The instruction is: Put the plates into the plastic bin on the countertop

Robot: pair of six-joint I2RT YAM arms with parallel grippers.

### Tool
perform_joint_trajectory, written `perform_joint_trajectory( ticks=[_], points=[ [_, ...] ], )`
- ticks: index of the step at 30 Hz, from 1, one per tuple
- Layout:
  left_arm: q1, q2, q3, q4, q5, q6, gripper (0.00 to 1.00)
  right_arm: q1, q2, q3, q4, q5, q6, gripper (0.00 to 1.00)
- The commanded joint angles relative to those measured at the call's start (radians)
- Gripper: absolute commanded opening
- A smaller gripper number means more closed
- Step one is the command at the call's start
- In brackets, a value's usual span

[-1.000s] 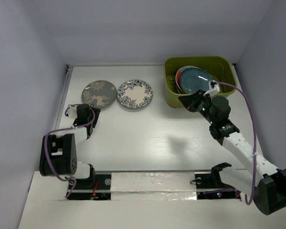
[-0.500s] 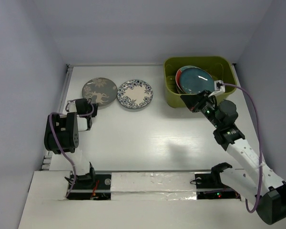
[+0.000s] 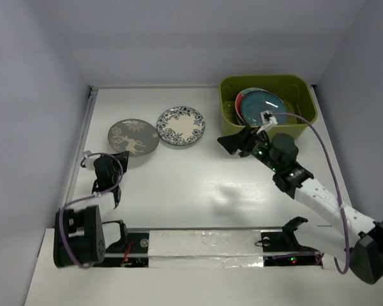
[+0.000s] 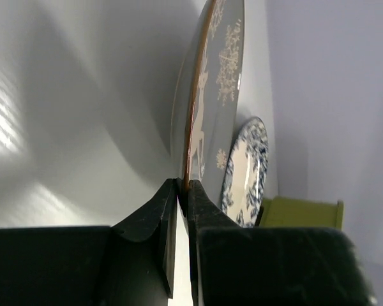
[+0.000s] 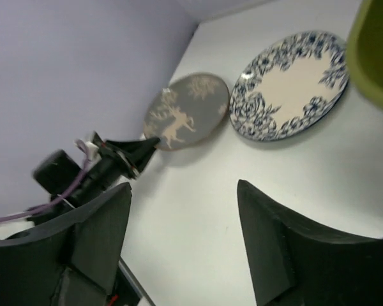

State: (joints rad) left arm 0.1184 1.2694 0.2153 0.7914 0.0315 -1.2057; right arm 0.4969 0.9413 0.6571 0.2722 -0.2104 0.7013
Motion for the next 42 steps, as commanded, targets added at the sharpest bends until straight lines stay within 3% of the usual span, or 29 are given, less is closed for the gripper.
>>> perform_joint_trajectory(
  ticks=[1, 6, 12, 16, 24, 28, 32, 35, 36, 37, 38, 39, 40, 42],
  points=[
    [-0.02, -0.25, -0.001, 0.068, 0.031, 0.064, 0.0, 0.092, 0.082, 0.068, 0.053, 0.046, -0.016, 0.74],
    [-0.049, -0.572, -0.042, -0.096, 0.128, 0.098, 0.0, 0.163, 0.195, 0.124, 0.113, 0.083, 0.009, 0.92],
    [-0.059, -0.835, -0.013, -0.311, 0.228, 0.127, 0.0, 0.227, 0.338, 0.185, 0.159, 0.081, 0.029, 0.95],
    [-0.068, -0.866, 0.029, -0.366, 0.332, 0.124, 0.0, 0.249, 0.392, 0.24, 0.157, 0.092, 0.029, 0.99],
    [-0.112, -0.88, 0.038, -0.247, 0.481, 0.029, 0.0, 0.249, 0.52, 0.318, 0.116, 0.15, 0.032, 0.99],
    [-0.132, -0.886, 0.053, -0.224, 0.545, 0.009, 0.0, 0.249, 0.553, 0.299, 0.134, 0.245, 0.05, 0.99],
    [-0.141, -0.874, 0.055, -0.181, 0.585, -0.005, 0.0, 0.249, 0.562, 0.294, 0.157, 0.235, 0.047, 0.97],
    [-0.141, -0.852, 0.055, -0.156, 0.616, -0.011, 0.0, 0.249, 0.56, 0.288, 0.183, 0.229, 0.047, 0.87],
    [-0.141, -0.845, 0.061, -0.153, 0.619, -0.008, 0.0, 0.249, 0.557, 0.285, 0.197, 0.227, 0.047, 0.61],
    [-0.141, -0.837, 0.067, -0.153, 0.625, -0.002, 0.0, 0.249, 0.551, 0.279, 0.211, 0.227, 0.047, 0.45],
    [-0.141, -0.826, 0.075, -0.156, 0.628, 0.021, 0.0, 0.249, 0.544, 0.259, 0.229, 0.227, 0.059, 0.13],
    [-0.141, -0.797, 0.093, -0.188, 0.628, 0.04, 0.0, 0.249, 0.521, 0.247, 0.251, 0.236, 0.069, 0.02],
    [-0.141, -0.782, 0.104, -0.207, 0.625, 0.057, 0.0, 0.249, 0.508, 0.24, 0.252, 0.259, 0.072, 0.0],
    [-0.141, -0.724, 0.121, -0.222, 0.616, 0.106, 0.35, 0.229, 0.463, 0.242, 0.224, 0.287, 0.06, 0.0]
  ],
)
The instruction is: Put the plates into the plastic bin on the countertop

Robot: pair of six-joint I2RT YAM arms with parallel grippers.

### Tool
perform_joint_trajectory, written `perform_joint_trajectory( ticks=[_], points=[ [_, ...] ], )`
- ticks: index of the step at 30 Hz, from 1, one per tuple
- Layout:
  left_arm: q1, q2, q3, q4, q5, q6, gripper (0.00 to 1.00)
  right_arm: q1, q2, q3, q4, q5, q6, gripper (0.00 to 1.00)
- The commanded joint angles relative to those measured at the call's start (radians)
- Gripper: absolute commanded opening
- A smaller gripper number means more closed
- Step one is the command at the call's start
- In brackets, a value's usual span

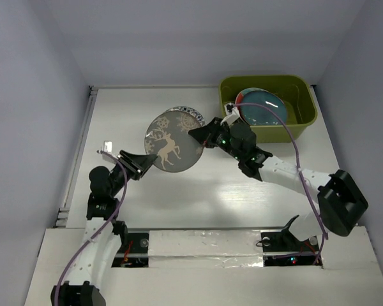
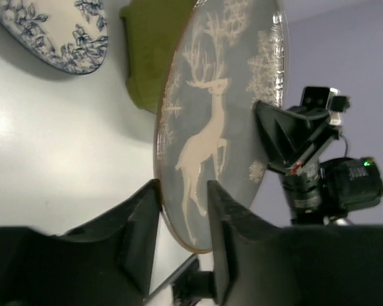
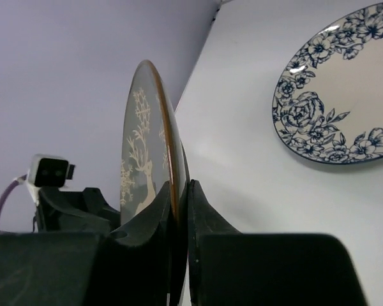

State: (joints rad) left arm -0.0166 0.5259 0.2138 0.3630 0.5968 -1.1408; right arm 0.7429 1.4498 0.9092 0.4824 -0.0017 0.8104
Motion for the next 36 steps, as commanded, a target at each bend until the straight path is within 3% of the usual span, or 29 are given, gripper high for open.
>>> perform_joint_trajectory(
  ticks=[1, 2, 3, 10, 12, 18, 23, 30, 31, 32, 33, 36],
  points=[
    [-0.006, 0.041, 0.124, 0.208, 0.044, 0.052, 0.35, -0.029, -0.061, -0.006, -0.001, 0.08, -0.056, 0.0],
    [-0.006, 0.064, 0.124, 0.208, 0.037, 0.059, 0.44, -0.048, -0.075, 0.002, -0.017, 0.077, -0.077, 0.0],
    [-0.006, 0.109, 0.13, 0.197, 0.026, 0.09, 0.46, -0.068, -0.091, 0.02, -0.06, 0.075, -0.085, 0.0],
    [-0.075, 0.308, 0.2, 0.108, -0.243, 0.26, 0.51, -0.393, -0.204, 0.088, -0.175, -0.064, -0.125, 0.0],
    [-0.104, 0.388, 0.225, 0.106, -0.287, 0.283, 0.57, -0.493, -0.187, 0.123, -0.232, -0.076, -0.151, 0.0],
    [-0.206, 0.551, 0.301, 0.097, -0.468, 0.361, 0.6, -0.735, -0.047, 0.217, -0.251, -0.184, -0.11, 0.0],
    [-0.229, 0.7, 0.369, 0.09, -0.566, 0.4, 0.6, -0.817, 0.089, 0.281, -0.225, -0.297, -0.073, 0.0],
    [-0.247, 0.899, 0.478, 0.099, -0.588, 0.421, 0.6, -0.849, 0.182, 0.3, -0.214, -0.301, -0.047, 0.0],
    [-0.247, 0.934, 0.487, 0.099, -0.588, 0.426, 0.6, -0.849, 0.181, 0.284, -0.218, -0.273, -0.047, 0.05],
    [-0.247, 0.95, 0.496, 0.1, -0.62, 0.427, 0.6, -0.849, 0.167, 0.277, -0.226, -0.252, -0.047, 0.17],
    [-0.247, 0.967, 0.516, 0.1, -0.623, 0.428, 0.6, -0.849, 0.158, 0.267, -0.247, -0.226, -0.047, 0.51],
    [-0.247, 1.036, 0.548, 0.1, -0.62, 0.428, 0.6, -0.849, 0.112, 0.221, -0.284, -0.146, -0.066, 0.96]
  ],
)
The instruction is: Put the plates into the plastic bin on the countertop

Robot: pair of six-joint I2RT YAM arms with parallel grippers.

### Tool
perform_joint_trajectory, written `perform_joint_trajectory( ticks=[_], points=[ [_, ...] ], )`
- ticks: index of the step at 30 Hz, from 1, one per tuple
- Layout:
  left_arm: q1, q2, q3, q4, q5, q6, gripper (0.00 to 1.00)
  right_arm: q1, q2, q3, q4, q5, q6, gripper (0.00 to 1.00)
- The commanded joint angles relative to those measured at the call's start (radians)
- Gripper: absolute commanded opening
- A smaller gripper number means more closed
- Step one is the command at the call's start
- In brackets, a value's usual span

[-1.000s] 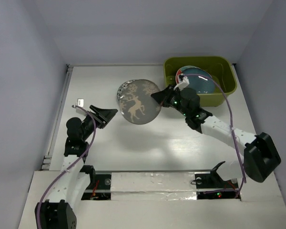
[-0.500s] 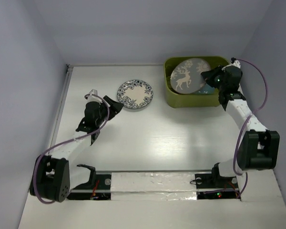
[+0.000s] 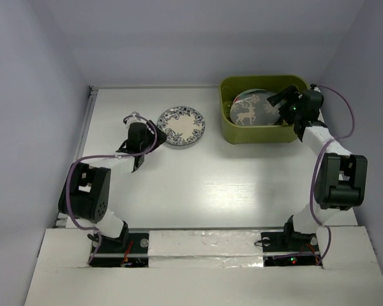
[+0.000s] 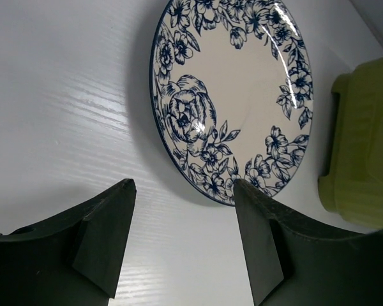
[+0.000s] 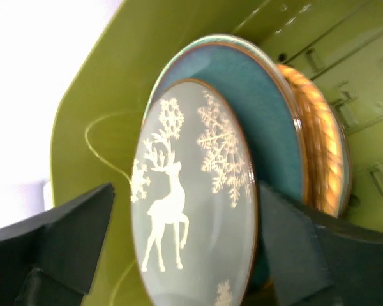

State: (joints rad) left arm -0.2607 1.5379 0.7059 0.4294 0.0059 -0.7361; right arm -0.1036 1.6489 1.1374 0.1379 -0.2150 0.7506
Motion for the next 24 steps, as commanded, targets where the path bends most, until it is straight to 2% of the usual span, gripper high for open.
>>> perform_joint_trajectory(
  ticks=[1, 6, 7, 14, 19, 24],
  points=[
    [-0.003, 0.057, 0.064, 0.042, -0.024, 0.02, 0.6, -0.002, -0.101, -0.019, 0.051, 0.107, -0.013, 1.0],
    [-0.003, 0.178, 0.113, 0.083, -0.011, -0.014, 0.59, -0.002, -0.239, -0.198, 0.136, 0.154, 0.021, 1.0],
    [-0.003, 0.194, 0.118, 0.094, 0.032, -0.023, 0.58, -0.002, -0.289, -0.226, 0.153, 0.149, 0.024, 1.0],
    [-0.003, 0.274, 0.141, 0.147, 0.04, -0.086, 0.48, -0.002, -0.435, -0.327, 0.154, 0.127, 0.004, 1.0],
    [-0.003, 0.312, 0.153, 0.18, 0.037, -0.12, 0.4, -0.002, -0.351, -0.228, 0.068, 0.117, -0.075, 1.0],
    [-0.003, 0.352, 0.153, 0.212, 0.037, -0.151, 0.19, -0.002, -0.221, -0.035, -0.07, 0.176, -0.146, 1.0]
  ],
)
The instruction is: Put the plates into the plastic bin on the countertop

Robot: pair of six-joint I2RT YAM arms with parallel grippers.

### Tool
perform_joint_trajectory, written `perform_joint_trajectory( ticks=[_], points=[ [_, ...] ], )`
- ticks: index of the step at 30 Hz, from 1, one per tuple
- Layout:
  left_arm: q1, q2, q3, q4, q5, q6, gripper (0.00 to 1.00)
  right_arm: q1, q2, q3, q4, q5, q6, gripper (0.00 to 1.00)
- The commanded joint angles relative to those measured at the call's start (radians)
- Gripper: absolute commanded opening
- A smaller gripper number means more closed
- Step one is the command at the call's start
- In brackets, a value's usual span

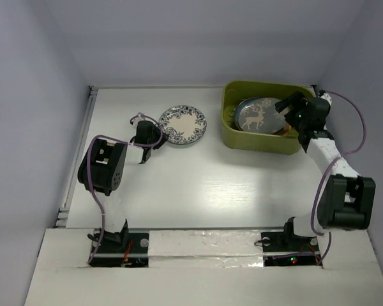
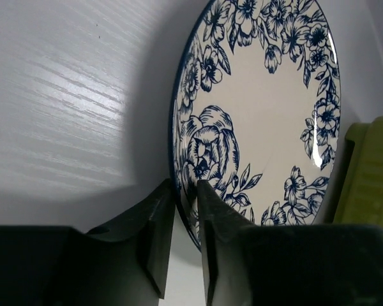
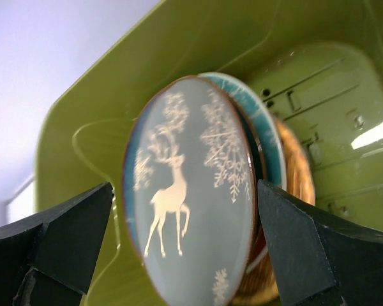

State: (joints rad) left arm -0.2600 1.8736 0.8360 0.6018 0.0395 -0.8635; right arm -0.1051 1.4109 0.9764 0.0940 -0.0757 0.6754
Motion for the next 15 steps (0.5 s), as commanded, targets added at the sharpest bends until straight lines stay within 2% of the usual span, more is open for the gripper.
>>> perform_joint_trajectory(
  ticks=[1, 5, 9, 11, 13, 15],
  points=[
    [-0.004, 0.024, 0.02, 0.046, -0.004, -0.028, 0.17, -0.001, 0.026, 0.14, -0.036, 0.059, -0.077, 1.0],
    [-0.004, 0.009, -0.006, 0.081, -0.021, -0.038, 0.0, -0.001, 0.077, 0.226, -0.161, 0.149, -0.137, 1.0],
    [-0.004, -0.037, -0.056, 0.114, -0.029, -0.042, 0.0, -0.001, 0.115, 0.229, -0.207, 0.171, -0.19, 1.0],
    [-0.004, -0.1, -0.092, 0.153, -0.03, -0.04, 0.0, -0.001, 0.142, 0.269, -0.247, 0.253, -0.191, 1.0],
    [-0.004, -0.134, -0.113, 0.173, -0.029, -0.039, 0.0, -0.001, 0.094, 0.225, -0.18, 0.257, -0.171, 0.99],
    [-0.004, -0.169, -0.135, 0.19, -0.03, -0.035, 0.0, -0.001, -0.023, 0.128, -0.047, 0.179, -0.117, 0.95]
  ],
)
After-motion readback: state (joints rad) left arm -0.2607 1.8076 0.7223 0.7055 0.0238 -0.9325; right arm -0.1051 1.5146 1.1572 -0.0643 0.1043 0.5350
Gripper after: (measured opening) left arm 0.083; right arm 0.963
